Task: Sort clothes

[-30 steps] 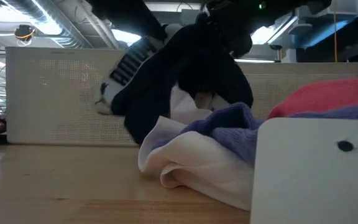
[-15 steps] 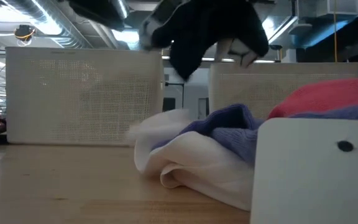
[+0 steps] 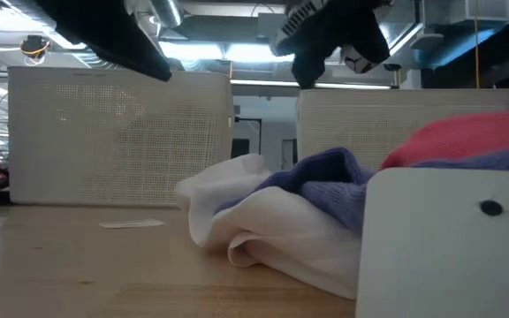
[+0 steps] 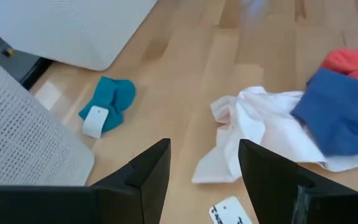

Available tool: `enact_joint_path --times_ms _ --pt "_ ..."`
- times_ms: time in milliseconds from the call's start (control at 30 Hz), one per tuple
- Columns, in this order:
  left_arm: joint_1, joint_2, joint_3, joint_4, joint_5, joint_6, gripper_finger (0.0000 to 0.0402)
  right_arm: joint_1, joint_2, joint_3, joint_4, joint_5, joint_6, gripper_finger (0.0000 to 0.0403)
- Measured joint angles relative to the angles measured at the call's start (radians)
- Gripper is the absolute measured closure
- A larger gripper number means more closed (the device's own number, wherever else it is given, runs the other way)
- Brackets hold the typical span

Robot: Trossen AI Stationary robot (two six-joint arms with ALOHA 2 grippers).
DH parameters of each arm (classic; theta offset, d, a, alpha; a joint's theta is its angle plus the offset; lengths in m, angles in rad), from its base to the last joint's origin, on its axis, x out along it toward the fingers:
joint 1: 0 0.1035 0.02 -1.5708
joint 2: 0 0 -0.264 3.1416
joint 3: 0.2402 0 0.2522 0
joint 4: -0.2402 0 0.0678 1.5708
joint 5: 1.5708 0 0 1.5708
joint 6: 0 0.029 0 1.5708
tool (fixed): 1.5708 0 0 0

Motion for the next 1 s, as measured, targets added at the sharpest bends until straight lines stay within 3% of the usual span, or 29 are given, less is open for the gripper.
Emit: enact_joint_path --times_ms 167,367,667,833,1000 --pt "0.000 0.000 -0.063 0.116 -0.019 0.085 0.0221 -0.160 -0.001 0.000 -0.036 -0.064 0.006 0.0356" --pt "-0.003 0.000 -0.068 0.127 -0.019 0.186 0.0221 -0.318 0.039 0.000 -0.074 -0.180 0.125 0.0355" --pt "-0.003 -0.001 -0.068 0.142 -0.019 0.258 0.0221 -0.452 0.097 0.000 -0.139 -0.215 0.211 0.0346" --pt "-0.004 -0.002 -0.068 0.213 -0.019 0.315 0.0221 -0.467 0.105 0.000 -0.135 -0.230 0.222 0.0312" --pt "-0.003 -0.002 -0.068 0.240 -0.003 0.323 0.0221 -0.470 0.103 0.000 -0.144 -0.265 0.288 0.0233"
